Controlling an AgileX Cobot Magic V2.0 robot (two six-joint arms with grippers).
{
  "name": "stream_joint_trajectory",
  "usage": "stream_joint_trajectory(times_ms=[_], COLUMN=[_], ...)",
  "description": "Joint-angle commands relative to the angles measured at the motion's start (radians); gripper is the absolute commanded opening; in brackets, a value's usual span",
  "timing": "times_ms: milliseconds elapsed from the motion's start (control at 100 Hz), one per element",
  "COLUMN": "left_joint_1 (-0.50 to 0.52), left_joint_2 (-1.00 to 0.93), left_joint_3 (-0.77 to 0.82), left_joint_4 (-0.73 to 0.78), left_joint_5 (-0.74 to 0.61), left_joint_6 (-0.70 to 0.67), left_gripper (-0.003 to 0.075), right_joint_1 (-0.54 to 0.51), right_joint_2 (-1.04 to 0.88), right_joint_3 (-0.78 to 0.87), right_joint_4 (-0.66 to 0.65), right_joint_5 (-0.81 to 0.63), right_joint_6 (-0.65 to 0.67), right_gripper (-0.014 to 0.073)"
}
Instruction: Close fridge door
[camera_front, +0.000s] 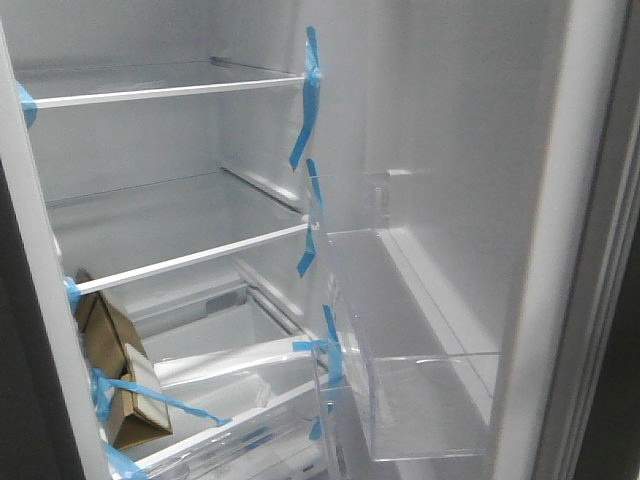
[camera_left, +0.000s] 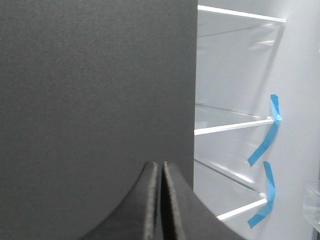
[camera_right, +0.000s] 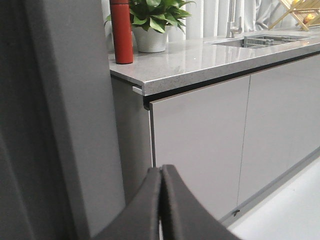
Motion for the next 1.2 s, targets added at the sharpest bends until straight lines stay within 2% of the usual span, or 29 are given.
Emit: stream_joint_trajectory(times_ms=[0, 1070, 1190], left_joint_1=[-0.006, -0.006, -0.006], left_joint_2=[-0.018, -0.018, -0.018], left_joint_3=[0.035, 0.035, 0.035], left_joint_4=[-0.004, -0.004, -0.004], left_joint_5=[-0.073, -0.073, -0.073], left_joint_6=[-0.004, -0.004, -0.004], left_gripper=[-0.0020, -0.0020, -0.0020], right_joint_1=[0.002, 0.002, 0.002], right_joint_2=[-0.020, -0.020, -0.020], right_joint_3=[0.019, 0.019, -0.012], right_joint_4=[-0.012, -0.012, 0.069], right_joint_5=[-0.083, -0.088, -0.053], right_joint_6=[-0.002, -0.002, -0.002], right_gripper=[-0.0046, -0.0046, -0.0046])
